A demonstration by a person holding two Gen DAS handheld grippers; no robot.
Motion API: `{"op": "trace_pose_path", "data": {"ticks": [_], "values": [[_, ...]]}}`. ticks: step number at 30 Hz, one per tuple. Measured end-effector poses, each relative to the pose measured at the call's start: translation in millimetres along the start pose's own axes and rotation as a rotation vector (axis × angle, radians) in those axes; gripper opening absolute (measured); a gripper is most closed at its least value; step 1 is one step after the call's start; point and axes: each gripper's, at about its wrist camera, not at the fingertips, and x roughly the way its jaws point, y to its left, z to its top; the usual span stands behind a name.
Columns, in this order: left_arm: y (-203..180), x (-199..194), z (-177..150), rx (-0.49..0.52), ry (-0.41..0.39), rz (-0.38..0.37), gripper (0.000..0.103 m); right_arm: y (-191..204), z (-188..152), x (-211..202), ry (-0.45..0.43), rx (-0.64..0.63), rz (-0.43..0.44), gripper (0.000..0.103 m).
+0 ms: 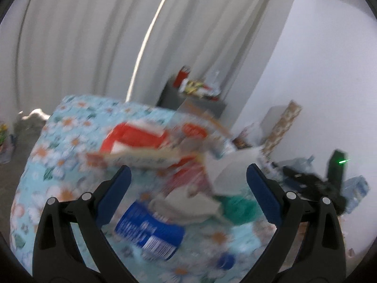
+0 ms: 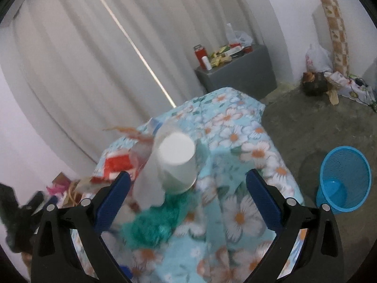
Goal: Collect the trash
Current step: 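Reach the right gripper to the white paper cup and grasp it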
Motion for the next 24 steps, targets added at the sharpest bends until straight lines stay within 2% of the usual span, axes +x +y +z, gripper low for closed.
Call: {"op": "trace_pose_path", "data": {"ticks": [3,5,7,10,12,15,18,21,23,24], "values": [[-16.5,4.9,5.1,0.019,-0.003,-0.087,0.093,-6.7,3.7,5.0,0.002,0.018,-0.003,0.085],[-34.1,14.3,2.4,0.085,0.029,-0.114,0.088,-11.7,3.5,8.7,0.015,0.030,0.001,0.081],[-55.8,30.5,-4.0,0.175,0.076,-0.106,0.077,-18.9,2.2,9.2,0.025,0.042,0.002,0.076],[-91.5,68.8,-17.6,0.317,0.181,-0.106,0.070,-34.9,1.4,6.5,0.030,0.079,0.005,0.073],[-106.7,88.4,-23.7,0.371,0.229,-0.101,0.065,-47.1,1.6,3.2,0.026,0.106,0.004,0.071],[-126.8,124.1,-29.0,0.442,0.307,-0.057,0.059,-60.9,-0.6,-2.0,0.017,0.132,-0.001,0.071],[-138.4,150.9,-30.8,0.476,0.345,-0.038,0.058,-73.6,-4.5,-5.0,0.016,0.157,-0.001,0.071],[-150.2,171.7,-37.4,0.554,0.372,0.031,0.053,-85.4,-7.9,-5.1,0.020,0.185,-0.001,0.071],[-154.3,181.9,-45.6,0.603,0.395,0.093,0.043,-91.2,-9.2,-3.9,0.028,0.199,0.001,0.071],[-155.6,186.8,-50.0,0.626,0.410,0.126,0.034,-93.0,-9.3,-3.6,0.030,0.203,0.002,0.071]]}}
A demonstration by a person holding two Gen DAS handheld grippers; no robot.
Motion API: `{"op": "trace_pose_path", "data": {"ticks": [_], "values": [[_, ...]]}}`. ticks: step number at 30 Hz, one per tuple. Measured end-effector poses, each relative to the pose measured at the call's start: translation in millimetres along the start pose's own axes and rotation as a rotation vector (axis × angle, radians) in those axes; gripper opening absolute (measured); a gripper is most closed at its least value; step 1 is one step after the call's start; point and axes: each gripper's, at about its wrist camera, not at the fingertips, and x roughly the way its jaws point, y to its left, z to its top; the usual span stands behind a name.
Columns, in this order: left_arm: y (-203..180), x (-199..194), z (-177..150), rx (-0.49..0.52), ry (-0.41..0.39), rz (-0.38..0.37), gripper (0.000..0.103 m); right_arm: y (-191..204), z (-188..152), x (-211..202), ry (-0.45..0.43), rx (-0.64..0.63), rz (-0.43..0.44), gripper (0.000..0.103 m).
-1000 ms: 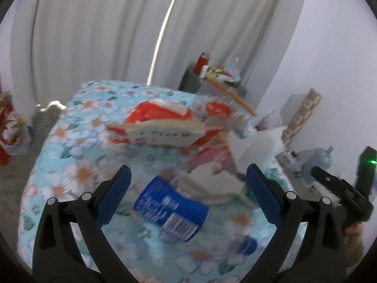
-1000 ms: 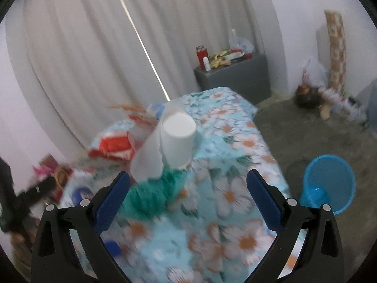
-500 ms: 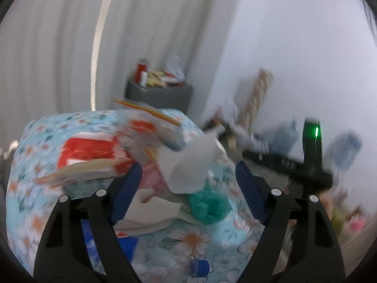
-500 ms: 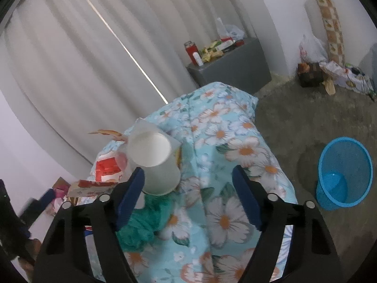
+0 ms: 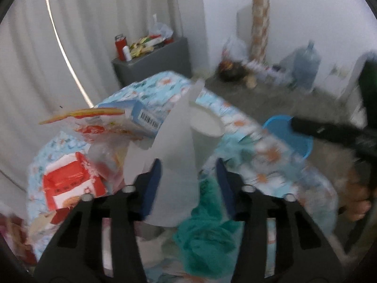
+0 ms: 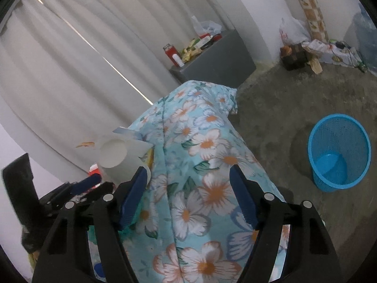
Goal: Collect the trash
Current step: 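Reach the right gripper to the white paper cup and grasp it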
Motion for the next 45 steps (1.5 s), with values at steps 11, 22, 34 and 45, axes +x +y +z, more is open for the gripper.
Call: {"op": "trace_pose_path", "data": {"ticks": [11,22,34,45], "values": [[44.5,-14.8,-6.9,-0.201,-0.042,-0.061,0.000,32.0,9.0,18.0,0.028,-0.143,0.103,0.072],[87.7,-28.1,-5.9,-0.358,-0.142,-0.097,0.000,97.2,13.3,71.7,0.094,-0.339,0.178,0.078],[99.3,-25.4,-6.6,-0.399,-0.168,-0.116,0.000,116.8,6.6,68.5,0.099,-0.428,0.213,0.078],[100.9,-32.7,-5.2,-0.413,-0.200,-0.122,0.000,109.6,6.2,83.3,0.156,-0.369,0.181,0.057]]}}
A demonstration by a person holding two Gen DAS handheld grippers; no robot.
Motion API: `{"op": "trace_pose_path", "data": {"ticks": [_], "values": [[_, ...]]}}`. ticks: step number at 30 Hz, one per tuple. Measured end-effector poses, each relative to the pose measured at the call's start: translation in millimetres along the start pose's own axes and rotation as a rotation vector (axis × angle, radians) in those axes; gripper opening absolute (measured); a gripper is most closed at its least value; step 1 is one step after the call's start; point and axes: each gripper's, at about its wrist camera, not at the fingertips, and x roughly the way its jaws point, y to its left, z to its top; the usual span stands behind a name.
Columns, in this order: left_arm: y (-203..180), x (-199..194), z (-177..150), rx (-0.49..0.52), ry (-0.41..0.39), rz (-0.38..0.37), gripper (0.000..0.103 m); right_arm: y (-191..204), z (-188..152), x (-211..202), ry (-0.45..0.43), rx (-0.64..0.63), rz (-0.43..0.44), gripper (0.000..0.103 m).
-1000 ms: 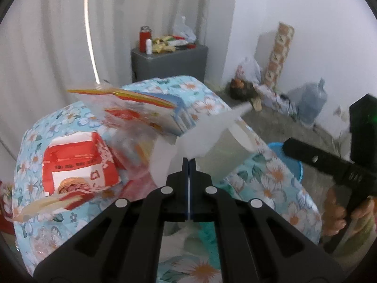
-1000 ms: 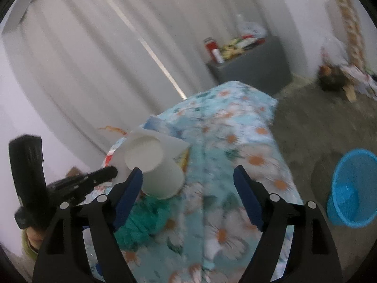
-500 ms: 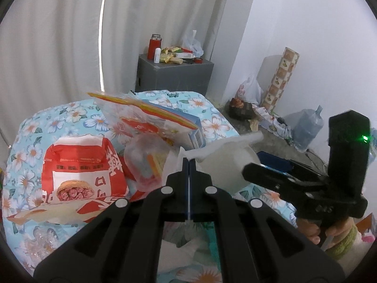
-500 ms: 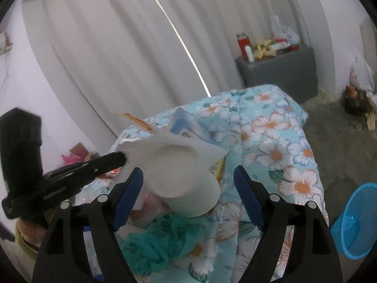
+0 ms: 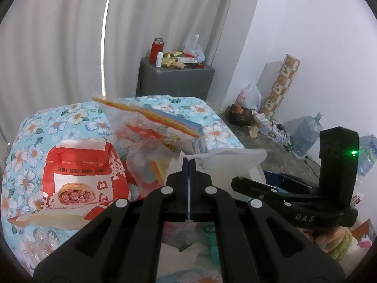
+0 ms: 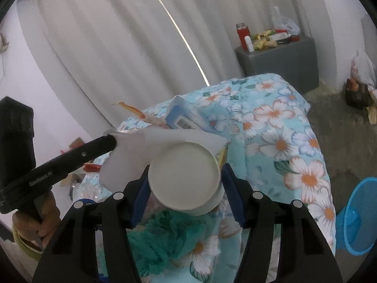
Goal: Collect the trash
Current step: 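Reach the right gripper to the white paper cup and grasp it, then carry the white cup to the blue wastebasket and open the right gripper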
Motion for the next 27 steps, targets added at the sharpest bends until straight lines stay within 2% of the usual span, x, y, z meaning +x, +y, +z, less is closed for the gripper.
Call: {"op": "trace_pose_path", "data": {"ticks": [6,16,21,27], "values": [[-19.7,-20.2,4.3,0.028,-0.039,-0.041,0.000,-11.6,-5.2,-40.3,-0.049,0.053,0.001,0.057],[-77.7,-54.7,22.3,0.058,-0.073,-0.194,0.000,-46.7,-24.3,-138.4,-0.217,0.177,-0.043,0.057],[-111.8,-58.4,34.5,0.045,-0.027,-0.299,0.000,-73.0,-39.3,-181.0,-0.290,0.242,-0.075,0.057],[-167.2,-21.9,50.5,0.057,0.097,-0.396,0.000,-120.4,-64.7,-232.4,-0.389,0.345,-0.171,0.057]]}}
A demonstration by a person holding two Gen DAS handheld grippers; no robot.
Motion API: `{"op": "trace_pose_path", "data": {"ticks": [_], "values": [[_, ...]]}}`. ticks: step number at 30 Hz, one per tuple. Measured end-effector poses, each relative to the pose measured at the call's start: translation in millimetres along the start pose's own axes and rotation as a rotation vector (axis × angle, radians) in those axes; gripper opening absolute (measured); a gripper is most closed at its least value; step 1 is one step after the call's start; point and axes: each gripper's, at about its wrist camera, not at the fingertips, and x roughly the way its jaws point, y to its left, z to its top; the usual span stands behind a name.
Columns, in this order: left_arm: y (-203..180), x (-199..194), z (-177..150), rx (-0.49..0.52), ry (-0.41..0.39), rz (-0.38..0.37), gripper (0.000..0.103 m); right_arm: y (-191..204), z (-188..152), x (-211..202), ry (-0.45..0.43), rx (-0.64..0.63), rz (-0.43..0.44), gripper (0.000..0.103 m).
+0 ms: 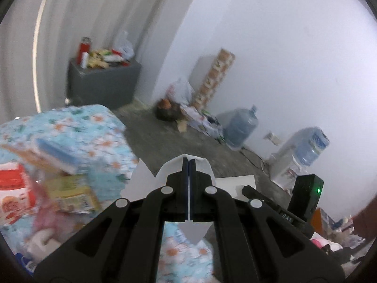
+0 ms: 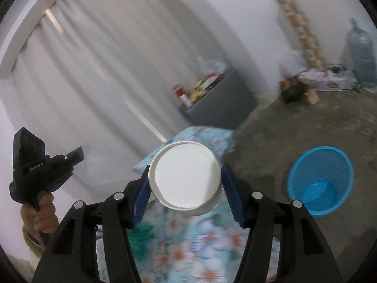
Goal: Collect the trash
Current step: 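Carry the white cup to the blue wastebasket and open the right gripper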
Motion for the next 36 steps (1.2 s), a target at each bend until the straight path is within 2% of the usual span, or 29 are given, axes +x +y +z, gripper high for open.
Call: {"op": "trace_pose_path", "data": {"ticks": [4,7,12,18,22,23,24,25,27,32,36], "values": [[-27.0,67.3,13.2,0.016,0.130,-0.056,0.000,-43.7,3.9,-16.1,-0.044,0.054,-0.146,0.057],[-48.6,141.4,16.3,0.025,0.249,-0.080,0.000,-83.0,4.4,-16.7,-0.063,0.120,-0.252,0.057],[-64.7,259.1,2.8,0.003,0.422,-0.107,0.000,-152.2,-0.9,-1.5,-0.051,0.269,-0.346,0.057],[-62.9,391.8,-31.9,0.000,0.578,-0.038,0.000,-228.0,-14.8,34.8,-0.002,0.405,-0.404,0.057],[-48.4,451.4,-51.6,0.001,0.631,0.024,0.000,-269.7,-27.5,60.1,0.024,0.461,-0.427,0.057],[-46.8,463.4,-56.1,-0.001,0.641,0.033,0.002,-280.4,-29.2,68.2,0.029,0.479,-0.434,0.058],[-43.2,475.7,-60.7,-0.010,0.660,0.042,0.012,-292.8,-30.5,77.9,0.043,0.494,-0.437,0.060],[-40.4,485.2,-64.7,-0.020,0.675,0.051,0.029,-300.0,-31.4,84.9,0.060,0.499,-0.444,0.067],[-35.7,488.8,-68.4,-0.030,0.678,0.056,0.040,-313.5,-36.9,99.0,0.097,0.519,-0.484,0.072],[-46.2,482.3,-63.0,0.000,0.656,0.014,0.044,-311.9,-38.2,96.6,0.090,0.517,-0.490,0.072],[-64.0,456.1,-46.4,0.042,0.602,-0.023,0.047,-292.9,-32.9,81.3,0.054,0.485,-0.496,0.072]]}}
